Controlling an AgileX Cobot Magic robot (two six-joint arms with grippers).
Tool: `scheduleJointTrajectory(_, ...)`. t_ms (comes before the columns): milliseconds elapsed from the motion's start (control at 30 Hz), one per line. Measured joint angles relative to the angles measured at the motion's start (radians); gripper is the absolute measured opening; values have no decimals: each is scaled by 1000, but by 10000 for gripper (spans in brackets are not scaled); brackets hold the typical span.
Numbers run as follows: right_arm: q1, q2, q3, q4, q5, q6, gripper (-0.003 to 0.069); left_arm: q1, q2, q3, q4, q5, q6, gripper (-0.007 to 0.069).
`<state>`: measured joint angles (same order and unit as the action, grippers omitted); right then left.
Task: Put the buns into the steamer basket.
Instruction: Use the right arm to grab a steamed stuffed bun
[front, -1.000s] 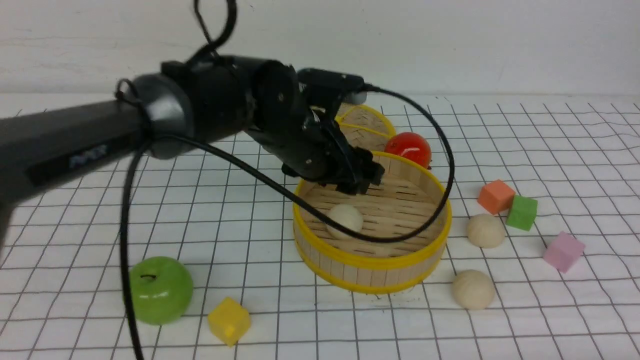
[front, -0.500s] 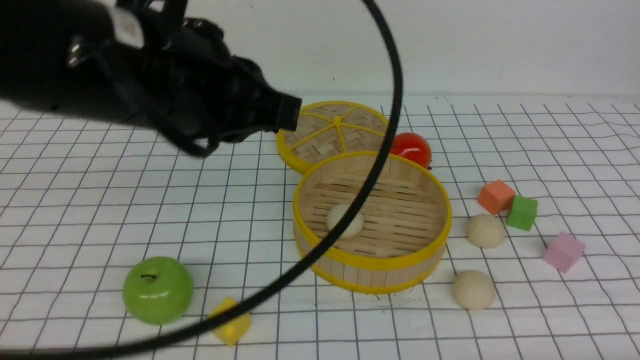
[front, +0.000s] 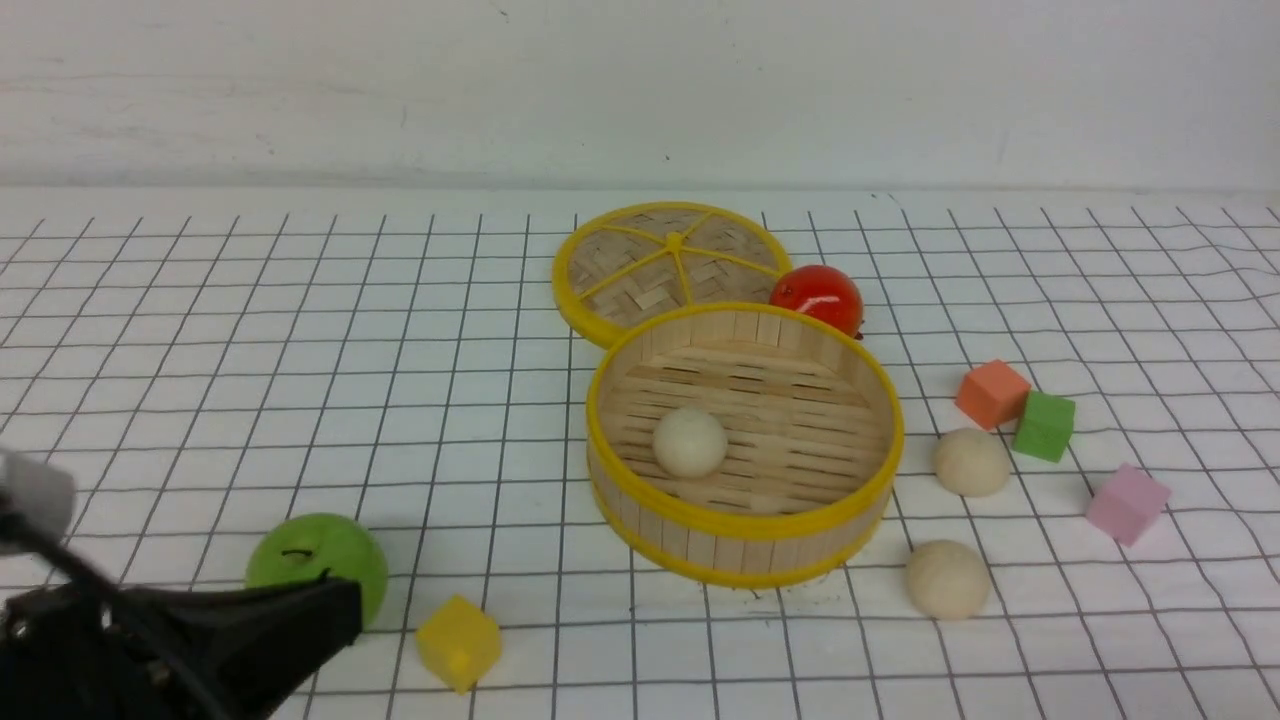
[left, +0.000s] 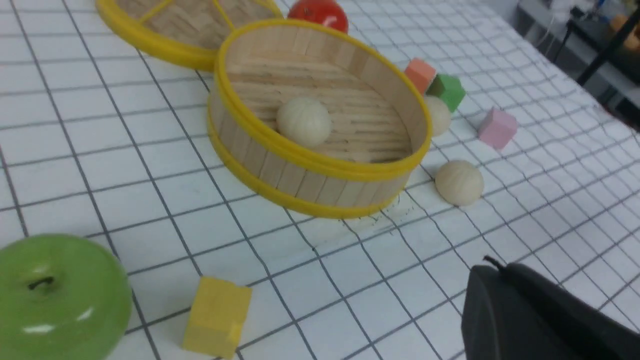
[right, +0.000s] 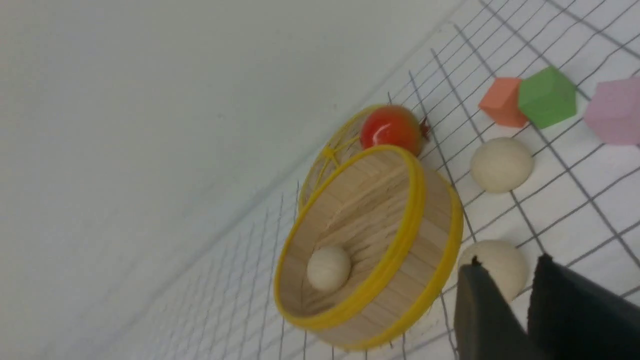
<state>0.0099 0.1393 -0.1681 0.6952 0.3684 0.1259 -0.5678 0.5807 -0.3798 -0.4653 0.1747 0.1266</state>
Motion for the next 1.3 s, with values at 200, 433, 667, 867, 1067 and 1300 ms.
scheduleJointTrajectory(200,0,508,-341,-137,345,-257,48,0,-96,70,-8,-83,4,-13)
scheduleJointTrajectory(433,30,984,-611,-242,505,-322,0,0,-102,71,-9,-93,4,-13)
scheduleJointTrajectory(667,226,1359,-855,-416,471,-204,4,0,-102,72,-10,-93,4,-13)
scheduleJointTrajectory(867,283,1563,-995,-530,451,-113,79,0,-102,72,-10,-93,4,-13)
scheduleJointTrajectory(1067,287,1608,-1018,-567,422,-82,222,0,-102,72,-10,-93,4,-13)
scheduleJointTrajectory(1300,287,1664,-1018,-593,361,-56,304,0,-102,73,-10,-91,4,-13)
